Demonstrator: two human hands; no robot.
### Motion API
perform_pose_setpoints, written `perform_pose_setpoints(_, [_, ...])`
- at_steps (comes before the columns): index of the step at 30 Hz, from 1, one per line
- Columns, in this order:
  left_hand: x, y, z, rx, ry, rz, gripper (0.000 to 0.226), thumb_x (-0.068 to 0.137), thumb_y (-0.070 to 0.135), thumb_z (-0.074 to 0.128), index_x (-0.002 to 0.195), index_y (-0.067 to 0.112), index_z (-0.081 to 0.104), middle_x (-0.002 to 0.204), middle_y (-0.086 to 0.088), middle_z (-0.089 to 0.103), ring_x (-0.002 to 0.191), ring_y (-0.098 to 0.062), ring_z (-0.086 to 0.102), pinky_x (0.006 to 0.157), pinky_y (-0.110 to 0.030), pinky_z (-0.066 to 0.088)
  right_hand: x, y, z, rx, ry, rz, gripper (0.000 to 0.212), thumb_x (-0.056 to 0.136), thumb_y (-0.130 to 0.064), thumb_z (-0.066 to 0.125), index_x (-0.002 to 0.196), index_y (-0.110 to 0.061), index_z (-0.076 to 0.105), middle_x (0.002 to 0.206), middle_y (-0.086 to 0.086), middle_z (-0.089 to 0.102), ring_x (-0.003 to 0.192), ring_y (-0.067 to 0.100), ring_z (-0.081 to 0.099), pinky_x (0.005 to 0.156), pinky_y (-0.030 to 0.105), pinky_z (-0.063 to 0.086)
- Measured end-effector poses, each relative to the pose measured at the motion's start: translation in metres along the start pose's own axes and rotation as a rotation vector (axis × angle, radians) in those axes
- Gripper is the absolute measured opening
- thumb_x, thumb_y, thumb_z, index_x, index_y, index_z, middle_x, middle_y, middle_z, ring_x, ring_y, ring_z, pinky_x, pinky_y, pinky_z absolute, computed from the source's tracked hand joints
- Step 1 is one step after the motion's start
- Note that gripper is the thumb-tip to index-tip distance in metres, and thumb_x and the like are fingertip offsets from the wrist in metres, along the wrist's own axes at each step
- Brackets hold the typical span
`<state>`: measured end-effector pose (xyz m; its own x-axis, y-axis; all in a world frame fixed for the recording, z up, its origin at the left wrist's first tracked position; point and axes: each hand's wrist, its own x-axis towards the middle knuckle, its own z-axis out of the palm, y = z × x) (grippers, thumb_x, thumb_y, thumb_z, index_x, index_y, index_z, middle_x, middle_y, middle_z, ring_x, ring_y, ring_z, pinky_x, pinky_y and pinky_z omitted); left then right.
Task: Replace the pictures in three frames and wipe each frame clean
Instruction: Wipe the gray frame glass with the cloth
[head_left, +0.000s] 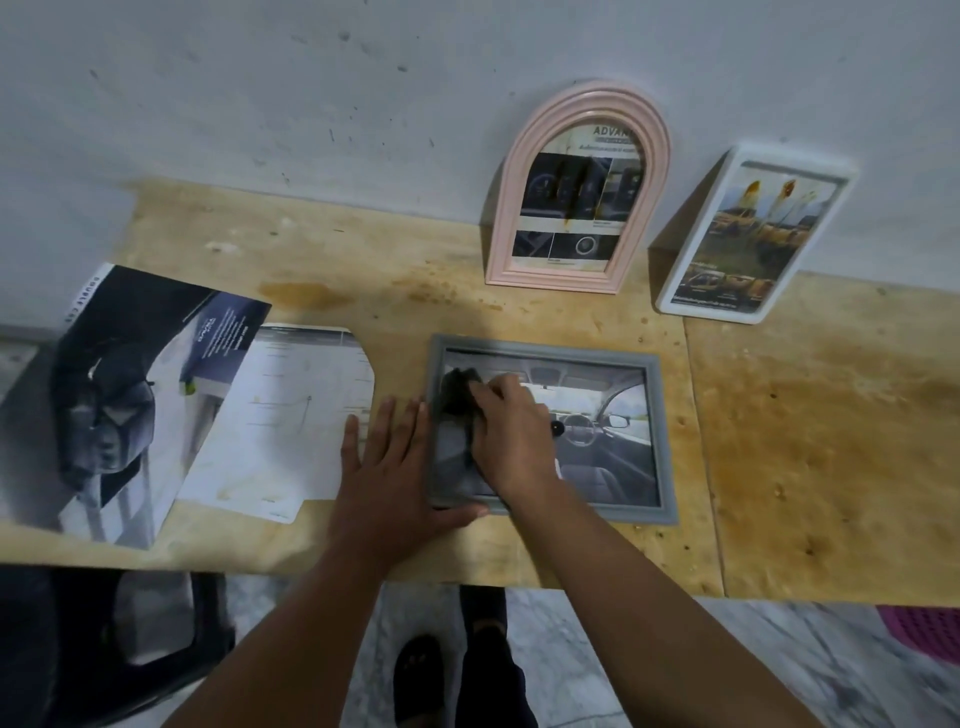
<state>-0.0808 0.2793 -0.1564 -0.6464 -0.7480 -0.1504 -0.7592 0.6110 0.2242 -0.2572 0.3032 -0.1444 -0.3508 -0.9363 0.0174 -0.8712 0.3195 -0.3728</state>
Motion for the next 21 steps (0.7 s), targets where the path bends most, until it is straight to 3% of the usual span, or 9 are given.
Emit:
perform_pose_setpoints(3, [0.000, -0.002, 0.001, -0.018, -0.007, 0.013, 0.131, 0.071, 0.102, 0.027, 0.162, 0.009, 0.020, 0.170, -0.009, 0.020, 0.159, -0.031, 0.007, 0.123, -0.066, 0.010, -0.029, 0.003, -0.001, 0.092, -0.079, -0.141, 0.040, 0.088, -0.019, 0.059, 0.126, -0.021, 0.069, 0.108, 0.006, 0.061, 0.090, 0.032, 0.060, 0.073, 0.043, 0.052])
perform_pose_setpoints(6, [-0.001, -0.001, 0.001, -0.021, 0.016, 0.016, 0.129, 0.072, 0.100, 0.030, 0.161, 0.007, 0.026, 0.169, -0.010, 0.023, 0.159, -0.031, 0.011, 0.122, -0.067, 0.012, -0.047, 0.018, -0.014, 0.187, -0.251, -0.279, 0.043, 0.087, -0.017, 0.056, 0.128, -0.021, 0.069, 0.115, 0.001, 0.061, 0.102, 0.025, 0.063, 0.084, 0.040, 0.051])
perform_pose_setpoints(9, [-0.001, 0.000, 0.000, -0.013, 0.030, 0.025, 0.132, 0.070, 0.103, 0.030, 0.160, 0.006, 0.027, 0.167, -0.012, 0.028, 0.158, -0.033, 0.014, 0.123, -0.066, 0.012, -0.027, 0.034, -0.041, 0.391, -0.402, -0.195, 0.039, 0.088, 0.002, 0.057, 0.120, -0.013, 0.074, 0.105, -0.001, 0.062, 0.097, 0.014, 0.064, 0.086, 0.024, 0.051])
perform_pose_setpoints(11, [-0.001, -0.001, -0.001, -0.014, 0.029, 0.026, 0.134, 0.069, 0.103, 0.031, 0.161, 0.006, 0.023, 0.168, -0.013, 0.026, 0.158, -0.033, 0.012, 0.123, -0.066, 0.012, -0.004, 0.052, -0.057, 0.399, -0.256, -0.094, 0.039, 0.090, 0.001, 0.058, 0.122, -0.015, 0.073, 0.105, -0.002, 0.062, 0.098, 0.017, 0.064, 0.088, 0.028, 0.052])
perform_pose_setpoints(14, [-0.002, -0.002, 0.000, -0.029, 0.038, 0.025, 0.140, 0.064, 0.106, 0.034, 0.161, 0.006, 0.023, 0.167, -0.012, 0.027, 0.158, -0.033, 0.013, 0.123, -0.066, 0.012, 0.024, 0.075, -0.061, 0.208, -0.028, 0.030, 0.044, 0.092, -0.009, 0.057, 0.134, -0.021, 0.066, 0.108, 0.000, 0.059, 0.096, 0.024, 0.061, 0.083, 0.042, 0.055])
perform_pose_setpoints(17, [-0.002, -0.002, 0.000, -0.026, 0.038, 0.026, 0.143, 0.061, 0.107, 0.034, 0.161, 0.005, 0.023, 0.167, -0.012, 0.027, 0.158, -0.033, 0.012, 0.123, -0.066, 0.012, 0.027, 0.059, -0.044, 0.089, 0.013, 0.095, 0.045, 0.092, -0.012, 0.058, 0.137, -0.018, 0.063, 0.110, 0.008, 0.060, 0.095, 0.030, 0.061, 0.081, 0.044, 0.055])
perform_pose_setpoints(21, [-0.001, -0.002, 0.000, -0.007, 0.029, 0.014, 0.141, 0.062, 0.106, 0.035, 0.161, 0.006, 0.023, 0.168, -0.011, 0.025, 0.159, -0.032, 0.010, 0.123, -0.066, 0.011, 0.001, 0.019, -0.012, 0.023, 0.000, -0.080, 0.046, 0.084, -0.016, 0.056, 0.129, -0.017, 0.067, 0.107, 0.009, 0.061, 0.092, 0.033, 0.058, 0.074, 0.046, 0.051])
